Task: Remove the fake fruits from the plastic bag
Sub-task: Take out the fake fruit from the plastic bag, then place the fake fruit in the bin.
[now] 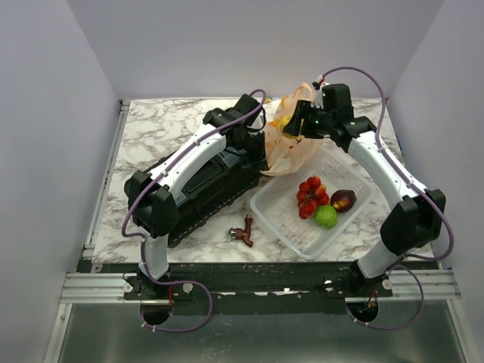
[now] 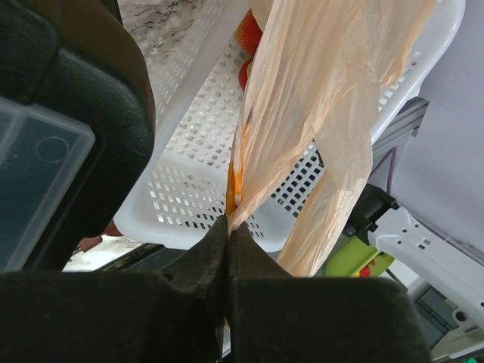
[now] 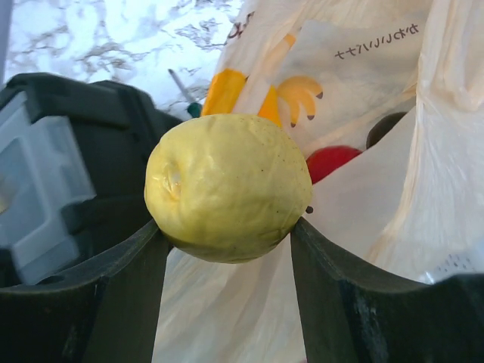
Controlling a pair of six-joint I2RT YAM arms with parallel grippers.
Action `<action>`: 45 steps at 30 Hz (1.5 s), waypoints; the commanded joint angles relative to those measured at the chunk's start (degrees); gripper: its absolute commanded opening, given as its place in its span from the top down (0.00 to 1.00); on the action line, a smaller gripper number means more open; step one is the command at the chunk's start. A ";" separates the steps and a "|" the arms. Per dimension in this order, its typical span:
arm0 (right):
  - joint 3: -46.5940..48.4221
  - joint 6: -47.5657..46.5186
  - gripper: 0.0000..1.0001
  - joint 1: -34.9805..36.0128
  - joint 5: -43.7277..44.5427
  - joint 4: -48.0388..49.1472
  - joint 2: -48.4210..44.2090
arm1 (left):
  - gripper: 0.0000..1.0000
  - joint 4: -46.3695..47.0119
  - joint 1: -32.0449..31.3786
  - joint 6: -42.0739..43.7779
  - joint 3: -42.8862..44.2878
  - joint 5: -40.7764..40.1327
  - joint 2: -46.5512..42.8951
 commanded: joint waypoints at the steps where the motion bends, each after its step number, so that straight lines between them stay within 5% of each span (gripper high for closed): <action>1: -2.26 0.16 0.87 -0.20 -1.96 -5.98 -8.28 | 1.00 -0.33 0.17 1.17 -0.46 -1.35 -2.08; 15: -15.58 -3.65 0.88 -0.12 -14.94 -19.24 -33.20 | 1.00 -0.43 0.96 2.41 -0.43 -1.28 -1.80; 24: -28.64 2.94 0.88 0.14 -31.02 -15.40 -36.24 | 1.00 -0.04 0.96 2.34 -0.70 -0.90 -2.04; 32: -28.60 2.73 0.88 2.83 -22.49 -22.11 -26.72 | 1.00 0.33 0.97 2.16 -1.77 -1.00 -2.79; 41: -38.68 7.87 0.87 3.63 -20.83 -13.74 -24.12 | 1.00 0.06 0.96 1.39 0.51 -1.25 -2.71; 45: -41.10 8.23 0.77 3.93 -18.04 -11.20 -23.75 | 1.00 -0.43 0.96 1.11 2.23 -1.16 -1.90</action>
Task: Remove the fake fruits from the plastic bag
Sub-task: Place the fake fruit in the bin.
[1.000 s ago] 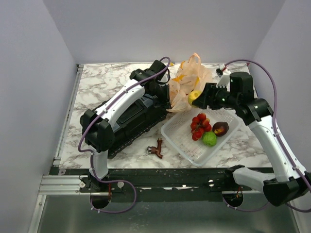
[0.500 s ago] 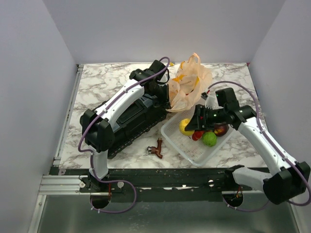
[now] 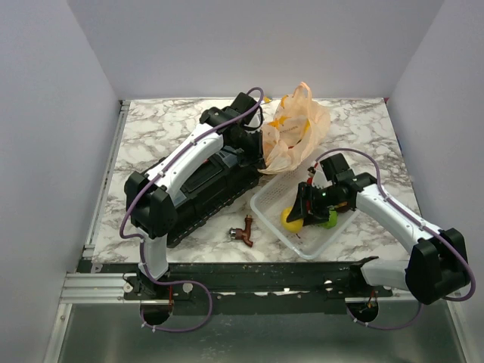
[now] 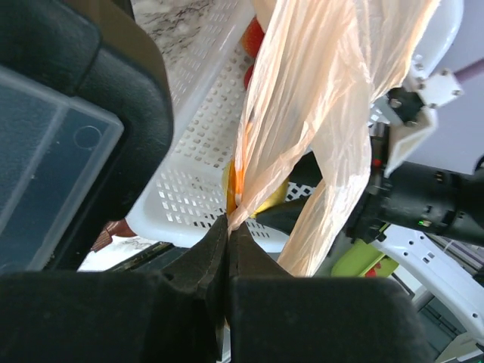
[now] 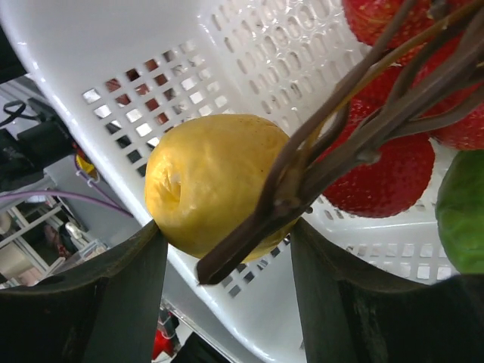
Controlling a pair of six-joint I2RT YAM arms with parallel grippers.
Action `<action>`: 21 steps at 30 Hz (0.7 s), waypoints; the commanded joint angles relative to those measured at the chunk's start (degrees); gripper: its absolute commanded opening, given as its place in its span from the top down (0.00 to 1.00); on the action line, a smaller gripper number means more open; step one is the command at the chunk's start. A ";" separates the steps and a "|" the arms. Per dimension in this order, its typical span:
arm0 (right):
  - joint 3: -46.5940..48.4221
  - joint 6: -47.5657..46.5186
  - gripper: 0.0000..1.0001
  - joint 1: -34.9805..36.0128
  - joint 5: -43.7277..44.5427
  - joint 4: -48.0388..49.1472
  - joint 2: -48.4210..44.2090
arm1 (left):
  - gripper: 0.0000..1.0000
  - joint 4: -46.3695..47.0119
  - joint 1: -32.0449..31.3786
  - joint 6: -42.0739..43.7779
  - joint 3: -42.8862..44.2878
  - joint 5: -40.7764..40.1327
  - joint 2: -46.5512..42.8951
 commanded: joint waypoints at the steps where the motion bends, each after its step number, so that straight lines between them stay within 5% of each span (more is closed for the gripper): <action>1: -2.25 1.65 0.74 0.56 4.33 4.75 0.74 | 1.00 -0.44 0.08 -0.47 3.29 -0.80 -0.99; 12: 6.67 -2.32 0.05 0.59 12.01 -3.23 -1.36 | 1.00 -0.81 0.00 0.68 4.14 -4.56 -2.55; 16: 12.37 -2.15 0.02 0.52 16.71 -1.79 -6.61 | 1.00 -1.68 -0.32 1.15 4.96 -4.56 -1.76; 21: 23.26 -0.93 0.21 0.50 25.35 1.12 -6.12 | 1.00 -1.64 -1.93 1.77 5.18 -4.47 -1.24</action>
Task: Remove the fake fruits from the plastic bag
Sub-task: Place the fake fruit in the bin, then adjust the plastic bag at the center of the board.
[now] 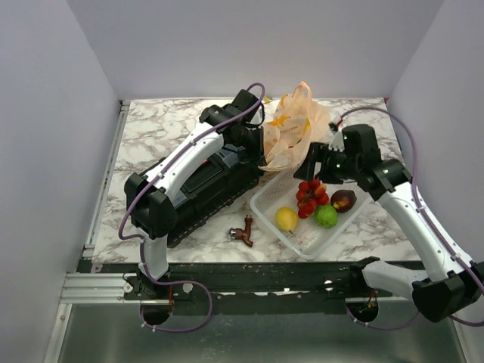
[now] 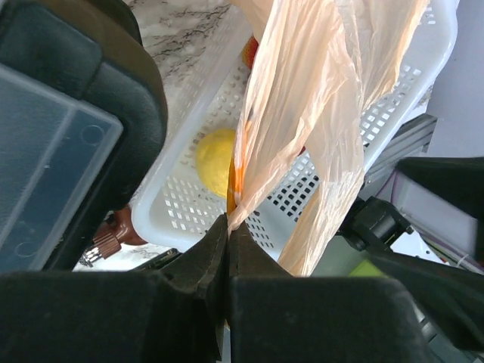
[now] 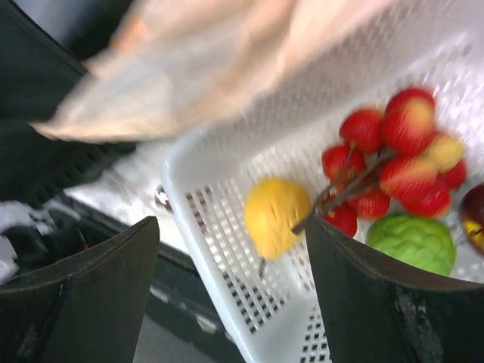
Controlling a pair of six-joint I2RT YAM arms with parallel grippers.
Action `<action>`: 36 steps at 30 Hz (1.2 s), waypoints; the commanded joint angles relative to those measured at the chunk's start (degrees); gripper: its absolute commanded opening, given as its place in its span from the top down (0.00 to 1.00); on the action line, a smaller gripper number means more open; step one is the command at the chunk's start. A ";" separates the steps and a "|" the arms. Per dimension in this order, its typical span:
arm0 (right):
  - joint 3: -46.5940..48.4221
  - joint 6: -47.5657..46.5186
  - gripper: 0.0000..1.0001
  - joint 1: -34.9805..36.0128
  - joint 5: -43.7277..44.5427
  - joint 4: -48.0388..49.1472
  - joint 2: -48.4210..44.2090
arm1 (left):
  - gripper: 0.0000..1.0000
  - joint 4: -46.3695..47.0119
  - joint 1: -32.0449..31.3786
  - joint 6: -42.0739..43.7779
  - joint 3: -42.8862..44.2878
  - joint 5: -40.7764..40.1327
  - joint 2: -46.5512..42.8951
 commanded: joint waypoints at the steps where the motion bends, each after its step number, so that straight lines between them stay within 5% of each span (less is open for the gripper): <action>1: 9.78 0.30 0.22 0.19 12.04 2.04 1.78 | 1.00 -1.02 -1.81 1.33 1.77 -0.88 -1.03; 6: 19.69 -2.04 0.26 0.11 19.99 3.77 11.44 | 1.00 -0.87 -3.65 1.60 1.86 0.01 -0.17; 11: 27.72 -5.70 0.46 0.15 23.89 5.36 24.19 | 1.00 -0.24 -4.72 1.34 2.18 1.11 0.54; 20: 37.20 -12.68 0.65 0.10 31.07 9.23 44.39 | 1.00 0.98 -7.14 0.63 4.00 3.49 2.72; 36: 47.79 -12.23 0.66 -5.62 44.54 8.73 64.08 | 1.00 4.15 -8.46 0.62 -0.32 6.54 2.50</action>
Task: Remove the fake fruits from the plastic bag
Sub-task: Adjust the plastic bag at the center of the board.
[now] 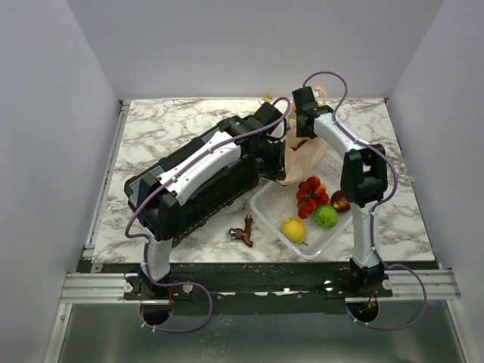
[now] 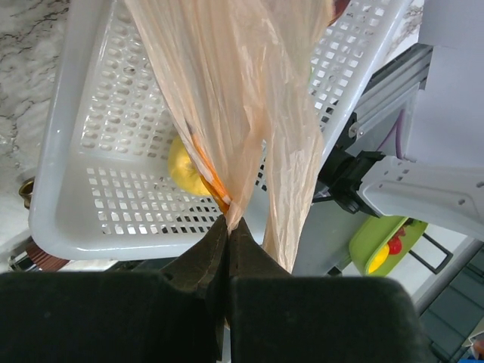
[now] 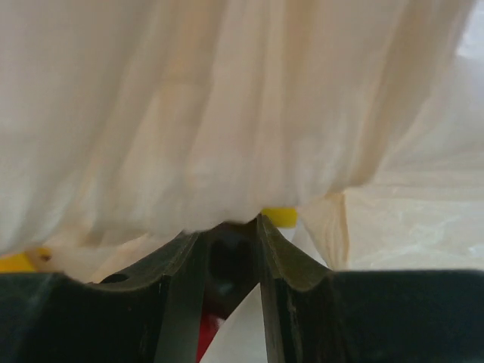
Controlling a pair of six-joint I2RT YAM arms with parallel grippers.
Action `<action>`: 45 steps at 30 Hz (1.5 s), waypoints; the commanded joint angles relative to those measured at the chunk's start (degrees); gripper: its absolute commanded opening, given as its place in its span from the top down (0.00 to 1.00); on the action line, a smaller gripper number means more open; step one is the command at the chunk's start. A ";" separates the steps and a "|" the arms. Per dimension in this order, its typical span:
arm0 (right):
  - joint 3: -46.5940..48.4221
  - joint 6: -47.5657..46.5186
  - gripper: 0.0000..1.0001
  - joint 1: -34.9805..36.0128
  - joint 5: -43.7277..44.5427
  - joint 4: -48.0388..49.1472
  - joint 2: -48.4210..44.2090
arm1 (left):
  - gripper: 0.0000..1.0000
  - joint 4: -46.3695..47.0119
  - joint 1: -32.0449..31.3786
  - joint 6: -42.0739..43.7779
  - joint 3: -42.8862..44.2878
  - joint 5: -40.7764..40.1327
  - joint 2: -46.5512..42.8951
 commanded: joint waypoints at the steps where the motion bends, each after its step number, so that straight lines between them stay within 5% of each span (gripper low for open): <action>1: 1.89 1.13 0.66 -2.32 10.04 -0.79 2.39 | 1.00 1.10 -0.53 0.09 -0.39 2.37 0.14; 6: -0.47 4.03 0.65 -5.04 17.49 -3.23 0.42 | 1.00 1.10 -0.53 0.67 -1.28 2.13 -0.22; 12: -3.41 3.83 0.65 -6.46 13.78 1.78 -2.12 | 1.00 1.19 -0.53 0.50 -1.14 2.68 0.43; 24: 17.55 5.55 0.59 -8.93 8.87 -2.06 7.98 | 1.00 -0.49 0.17 0.26 1.35 1.58 0.58; 31: 11.04 3.60 0.62 -8.92 5.53 0.08 5.35 | 1.00 1.04 0.31 -0.67 1.05 2.53 1.17; 38: -12.68 7.49 0.65 -9.86 7.01 8.09 -6.49 | 1.00 4.58 0.36 -2.01 -2.77 3.87 1.29; 45: -4.07 9.59 0.44 -13.14 -7.09 3.53 0.31 | 1.00 4.60 0.35 -1.63 -2.87 4.11 2.86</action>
